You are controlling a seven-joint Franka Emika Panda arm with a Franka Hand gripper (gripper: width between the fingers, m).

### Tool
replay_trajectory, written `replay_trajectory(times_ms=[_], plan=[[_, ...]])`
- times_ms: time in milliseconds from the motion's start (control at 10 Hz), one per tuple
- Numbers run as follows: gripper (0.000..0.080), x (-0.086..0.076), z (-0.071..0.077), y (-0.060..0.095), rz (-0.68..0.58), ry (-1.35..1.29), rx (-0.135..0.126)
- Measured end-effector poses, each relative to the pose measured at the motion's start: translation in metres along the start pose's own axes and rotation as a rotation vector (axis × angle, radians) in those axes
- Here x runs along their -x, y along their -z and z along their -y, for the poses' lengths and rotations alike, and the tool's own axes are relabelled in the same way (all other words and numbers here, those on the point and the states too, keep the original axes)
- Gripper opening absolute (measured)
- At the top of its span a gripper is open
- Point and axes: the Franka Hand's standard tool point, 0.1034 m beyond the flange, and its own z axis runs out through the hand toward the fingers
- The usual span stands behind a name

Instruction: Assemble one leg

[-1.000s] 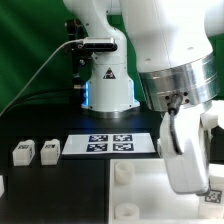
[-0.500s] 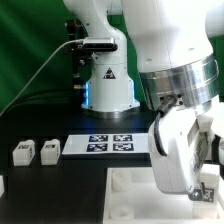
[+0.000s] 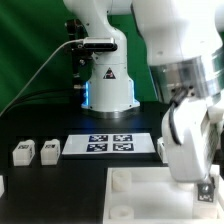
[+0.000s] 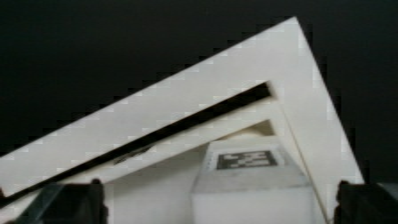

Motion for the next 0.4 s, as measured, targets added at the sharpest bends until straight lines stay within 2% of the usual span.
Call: replay_trajectory(times_ms=[400], plan=[[0.0649,-0.0028,-0.0013,-0.0051,-0.006,-0.001,0.006]])
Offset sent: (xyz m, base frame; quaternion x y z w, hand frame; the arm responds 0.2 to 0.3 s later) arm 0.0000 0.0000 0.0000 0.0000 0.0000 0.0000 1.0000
